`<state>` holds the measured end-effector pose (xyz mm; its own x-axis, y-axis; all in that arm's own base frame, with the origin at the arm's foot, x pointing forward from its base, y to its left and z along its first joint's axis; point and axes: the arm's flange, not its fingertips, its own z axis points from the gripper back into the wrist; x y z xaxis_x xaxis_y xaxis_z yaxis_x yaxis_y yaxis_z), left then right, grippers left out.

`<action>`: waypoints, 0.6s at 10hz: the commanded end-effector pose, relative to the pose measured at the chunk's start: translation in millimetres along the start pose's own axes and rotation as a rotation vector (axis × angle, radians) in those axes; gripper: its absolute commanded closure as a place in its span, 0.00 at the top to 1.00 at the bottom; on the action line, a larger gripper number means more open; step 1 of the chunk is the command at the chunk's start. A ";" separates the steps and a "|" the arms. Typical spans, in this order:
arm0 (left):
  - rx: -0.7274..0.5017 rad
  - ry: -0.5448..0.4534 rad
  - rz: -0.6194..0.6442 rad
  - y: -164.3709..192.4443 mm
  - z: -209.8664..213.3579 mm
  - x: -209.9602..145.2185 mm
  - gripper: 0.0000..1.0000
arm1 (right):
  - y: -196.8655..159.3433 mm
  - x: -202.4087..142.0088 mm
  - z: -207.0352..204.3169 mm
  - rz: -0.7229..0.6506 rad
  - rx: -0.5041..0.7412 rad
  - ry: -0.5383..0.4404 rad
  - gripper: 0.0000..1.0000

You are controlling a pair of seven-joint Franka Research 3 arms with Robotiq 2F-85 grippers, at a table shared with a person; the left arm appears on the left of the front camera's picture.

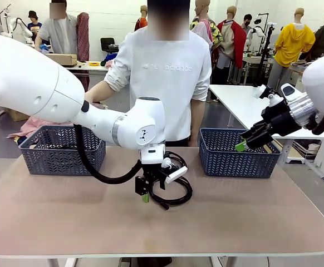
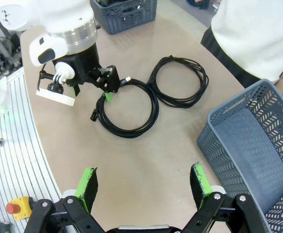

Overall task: Organize the cables according to human instructions.
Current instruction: Pick up a bundle of cables and place it in the basket indicated by the human.

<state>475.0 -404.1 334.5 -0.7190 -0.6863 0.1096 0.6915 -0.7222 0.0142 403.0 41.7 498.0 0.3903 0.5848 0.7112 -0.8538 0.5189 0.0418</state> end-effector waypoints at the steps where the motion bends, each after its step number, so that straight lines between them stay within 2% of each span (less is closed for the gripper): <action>1: 0.004 0.031 0.007 0.9 -5.5 -0.7 1.00 | -3.6 0.3 -1.1 0.018 0.014 -0.036 1.00; 6: 0.023 0.063 0.046 5.3 -15.9 -6.4 1.00 | -3.6 0.3 -1.1 0.018 0.014 -0.036 1.00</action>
<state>480.5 -404.9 318.4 -0.6999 -0.7104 0.0740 0.7134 -0.7003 0.0241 403.0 41.7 498.0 0.3903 0.5848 0.7112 -0.8538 0.5189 0.0418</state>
